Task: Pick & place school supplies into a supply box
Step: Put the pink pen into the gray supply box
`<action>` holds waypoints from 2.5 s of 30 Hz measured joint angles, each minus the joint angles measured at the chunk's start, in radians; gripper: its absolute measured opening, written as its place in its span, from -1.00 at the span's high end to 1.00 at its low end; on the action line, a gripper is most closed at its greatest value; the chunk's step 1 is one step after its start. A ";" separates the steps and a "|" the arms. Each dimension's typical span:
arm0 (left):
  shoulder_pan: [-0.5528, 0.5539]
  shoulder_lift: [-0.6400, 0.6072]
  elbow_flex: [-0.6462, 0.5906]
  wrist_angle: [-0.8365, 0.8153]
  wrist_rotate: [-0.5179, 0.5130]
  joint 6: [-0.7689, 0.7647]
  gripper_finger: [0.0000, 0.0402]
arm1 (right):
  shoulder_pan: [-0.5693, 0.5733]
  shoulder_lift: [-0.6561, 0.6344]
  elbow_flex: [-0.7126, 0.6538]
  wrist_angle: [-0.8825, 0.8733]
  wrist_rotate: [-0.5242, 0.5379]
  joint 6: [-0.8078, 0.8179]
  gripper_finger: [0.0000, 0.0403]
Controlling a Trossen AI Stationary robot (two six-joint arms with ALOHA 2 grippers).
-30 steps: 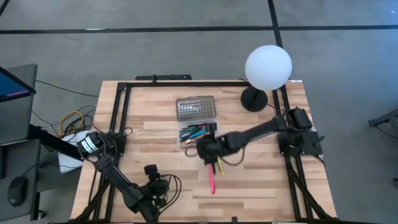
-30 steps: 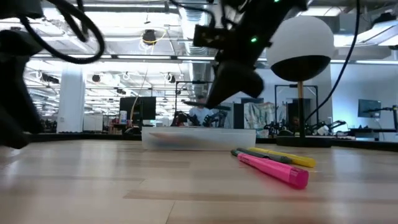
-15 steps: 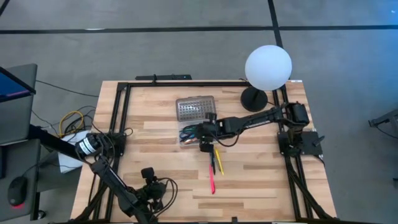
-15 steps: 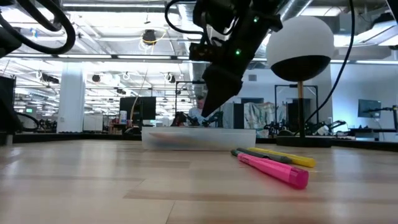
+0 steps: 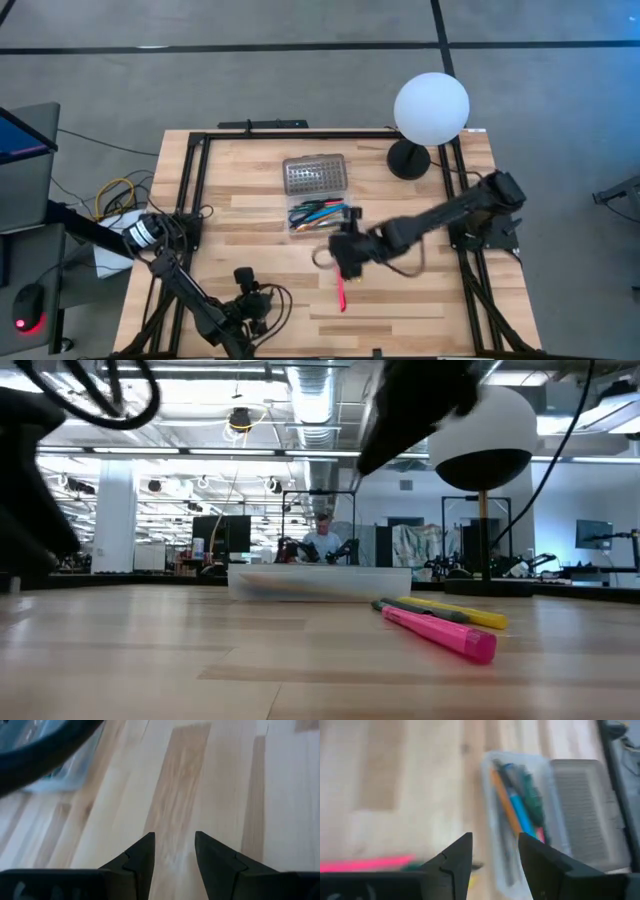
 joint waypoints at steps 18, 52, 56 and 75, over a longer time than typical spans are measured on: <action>0.284 0.000 0.000 0.645 0.153 0.983 0.33 | 0.401 -0.040 0.000 -0.208 0.075 0.453 0.40; 0.592 0.181 0.059 1.055 0.824 1.591 0.33 | 0.764 -0.040 0.000 -0.177 0.275 0.863 0.41; 0.608 0.181 0.059 1.041 0.833 1.533 0.33 | 0.763 -0.040 -0.002 -0.175 0.298 0.862 0.41; 0.615 0.174 0.065 0.838 0.837 1.044 0.33 | 0.754 -0.039 -0.051 -0.117 0.289 0.862 0.41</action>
